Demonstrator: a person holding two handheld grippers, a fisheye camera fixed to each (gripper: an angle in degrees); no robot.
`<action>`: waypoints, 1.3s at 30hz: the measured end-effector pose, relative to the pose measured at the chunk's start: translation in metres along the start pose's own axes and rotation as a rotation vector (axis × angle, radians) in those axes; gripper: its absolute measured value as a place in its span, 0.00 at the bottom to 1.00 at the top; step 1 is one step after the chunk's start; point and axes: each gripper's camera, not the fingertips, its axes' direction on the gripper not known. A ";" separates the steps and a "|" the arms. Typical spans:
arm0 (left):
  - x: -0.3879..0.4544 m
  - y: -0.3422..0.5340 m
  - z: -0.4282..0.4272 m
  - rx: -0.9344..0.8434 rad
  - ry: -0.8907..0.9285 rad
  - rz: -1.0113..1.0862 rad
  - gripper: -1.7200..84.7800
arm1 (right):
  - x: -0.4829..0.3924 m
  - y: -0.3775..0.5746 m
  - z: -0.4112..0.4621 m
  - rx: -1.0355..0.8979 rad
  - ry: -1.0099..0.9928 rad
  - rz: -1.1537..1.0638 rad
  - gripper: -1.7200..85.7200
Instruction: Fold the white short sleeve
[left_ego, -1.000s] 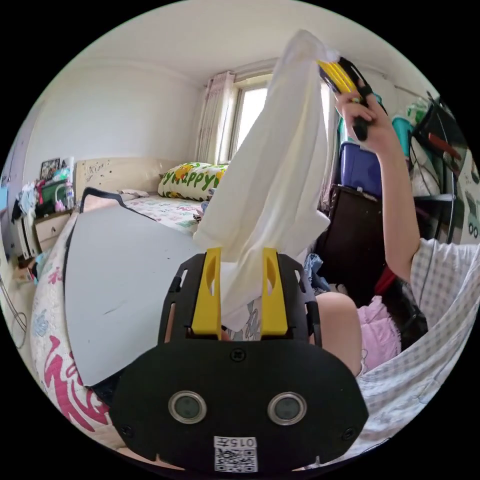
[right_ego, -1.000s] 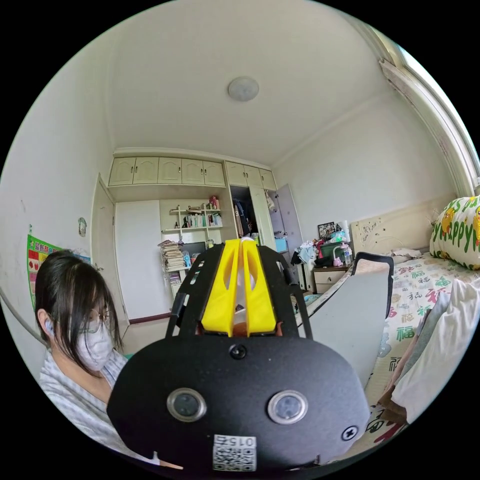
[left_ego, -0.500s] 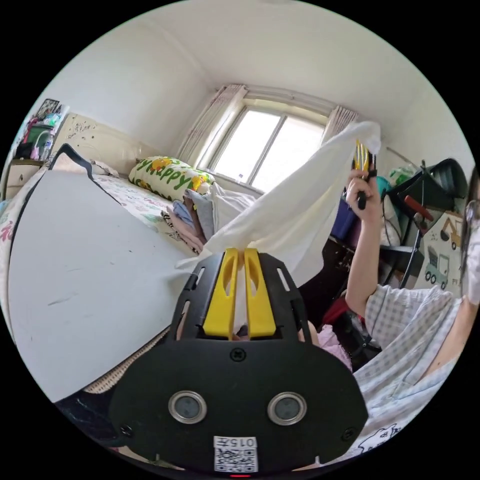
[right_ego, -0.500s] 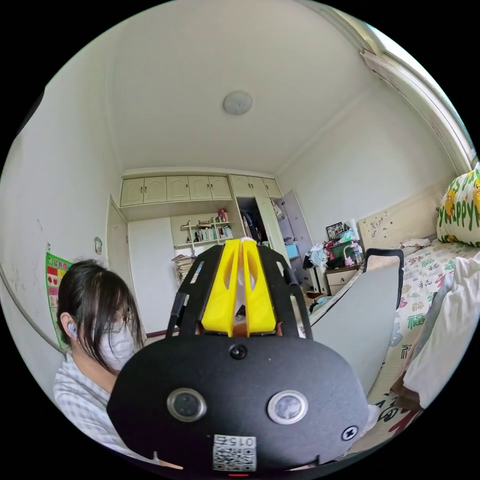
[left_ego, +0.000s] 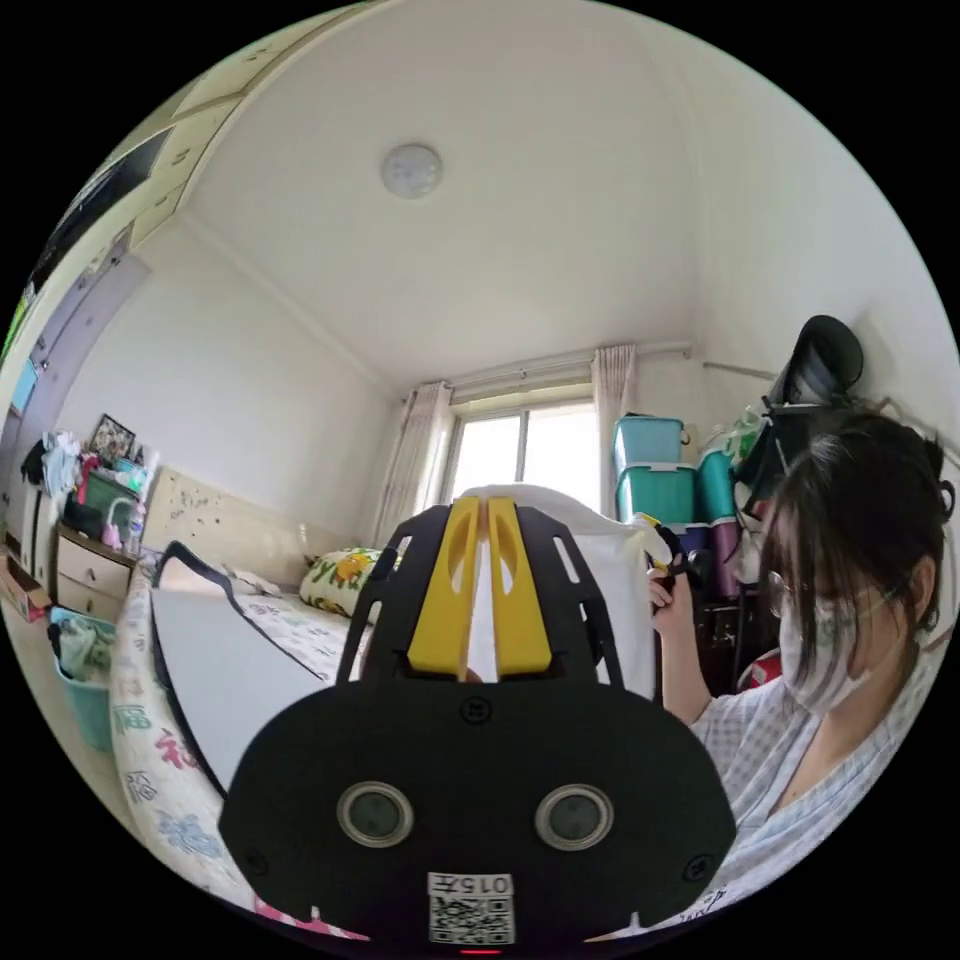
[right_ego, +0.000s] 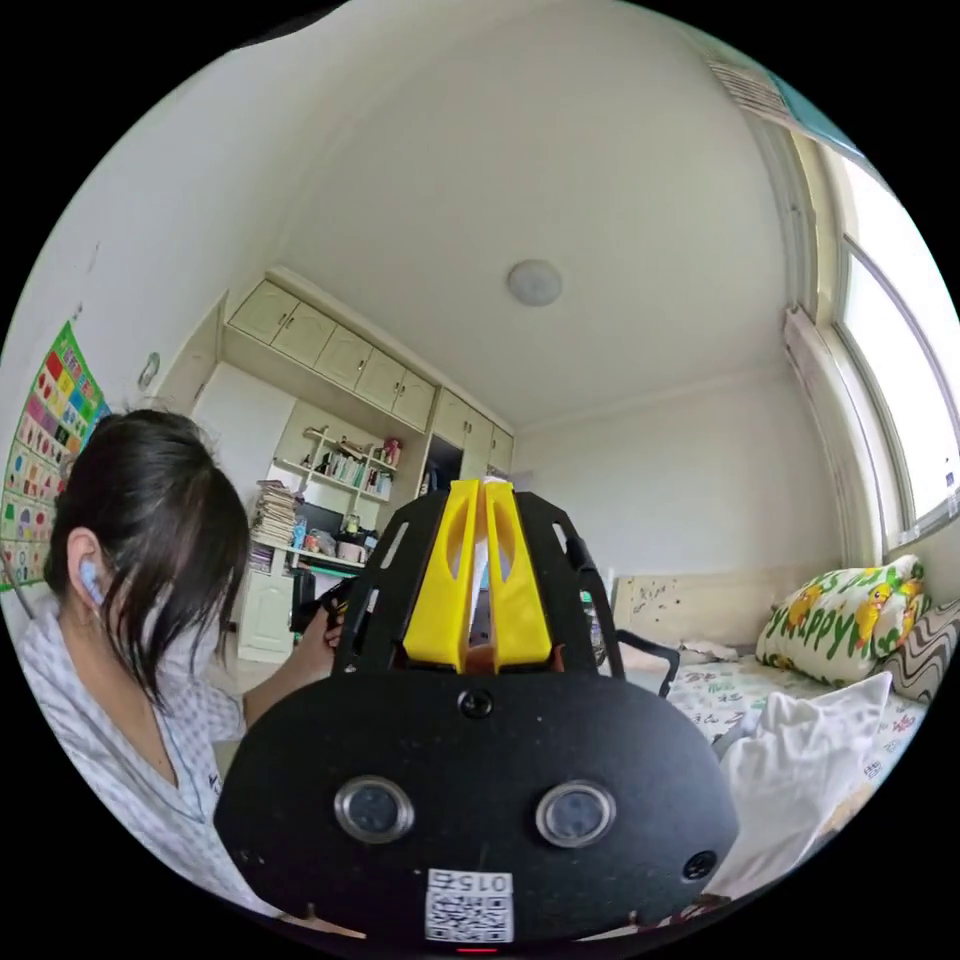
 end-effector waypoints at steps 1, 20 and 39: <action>-0.021 -0.006 0.027 -0.055 -0.049 -0.033 0.01 | 0.026 0.006 0.025 -0.039 0.020 0.071 0.02; -0.044 -0.077 0.119 -0.261 -0.229 0.123 0.01 | 0.112 0.058 0.180 -0.208 0.048 0.158 0.02; -0.021 0.190 0.057 -0.937 -0.227 -0.010 0.02 | 0.130 0.268 0.238 -1.037 -0.110 0.256 0.12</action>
